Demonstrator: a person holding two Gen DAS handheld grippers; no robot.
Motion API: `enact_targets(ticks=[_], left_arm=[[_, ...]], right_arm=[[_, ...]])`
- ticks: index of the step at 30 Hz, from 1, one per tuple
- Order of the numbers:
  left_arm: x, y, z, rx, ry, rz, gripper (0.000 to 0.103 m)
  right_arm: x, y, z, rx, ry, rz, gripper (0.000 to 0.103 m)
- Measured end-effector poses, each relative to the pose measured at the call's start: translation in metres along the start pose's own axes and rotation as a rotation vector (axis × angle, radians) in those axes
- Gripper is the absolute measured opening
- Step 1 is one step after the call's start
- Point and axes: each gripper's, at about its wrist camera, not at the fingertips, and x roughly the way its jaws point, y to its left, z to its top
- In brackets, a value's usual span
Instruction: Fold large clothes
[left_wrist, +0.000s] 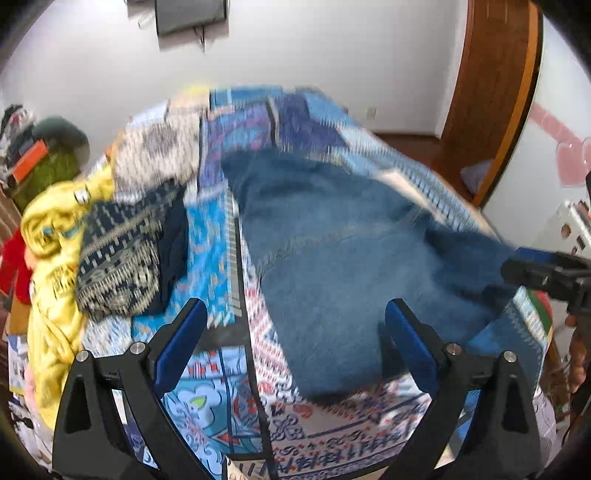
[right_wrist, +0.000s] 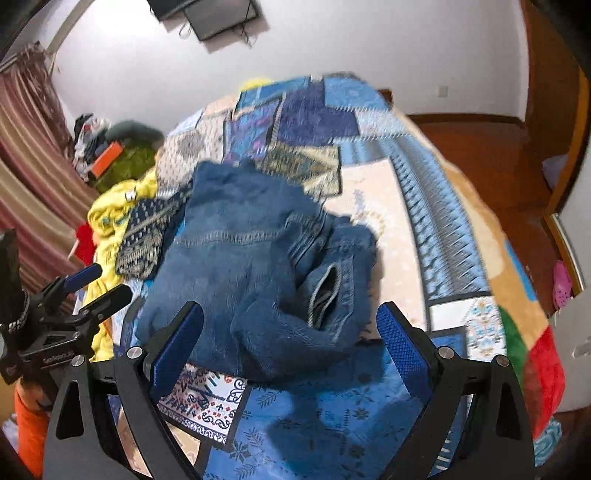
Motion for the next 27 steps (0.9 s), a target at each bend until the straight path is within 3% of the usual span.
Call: enact_targets(ticks=[2,8,12,15,17,21,25,27], left_arm=[[0.016,0.0,-0.009,0.001,0.047,-0.009,0.098],[0.029,0.006,-0.028,-0.056,0.053,-0.072,0.099],[0.031,0.002,-0.036,-0.041,0.039,-0.073,0.099],[0.03,-0.002,-0.039,-0.025,0.024,-0.055,0.099],[0.032,-0.001,-0.04,-0.031,0.021,-0.051,0.102],[0.032,0.004,-0.035,-0.041,0.034,-0.064,0.102],[0.025,0.003,-0.025,0.0,0.035,-0.05,0.101],[0.019,0.002,-0.019,0.027,0.015,-0.001,0.101]], right_arm=[[0.011,-0.001,-0.002,0.014,0.034,0.006,0.094],[0.027,-0.023,-0.01,0.034,0.075,-0.057,0.094],[0.022,-0.048,-0.016,0.088,0.086,-0.037,0.094],[0.013,-0.055,-0.023,0.067,0.047,-0.108,0.095],[0.009,-0.062,-0.03,0.061,0.027,-0.205,0.097],[0.01,-0.073,-0.031,0.062,0.091,-0.279,0.096],[-0.015,-0.068,-0.02,0.04,0.019,-0.263,0.097],[-0.024,-0.063,-0.013,0.024,-0.014,-0.25,0.097]])
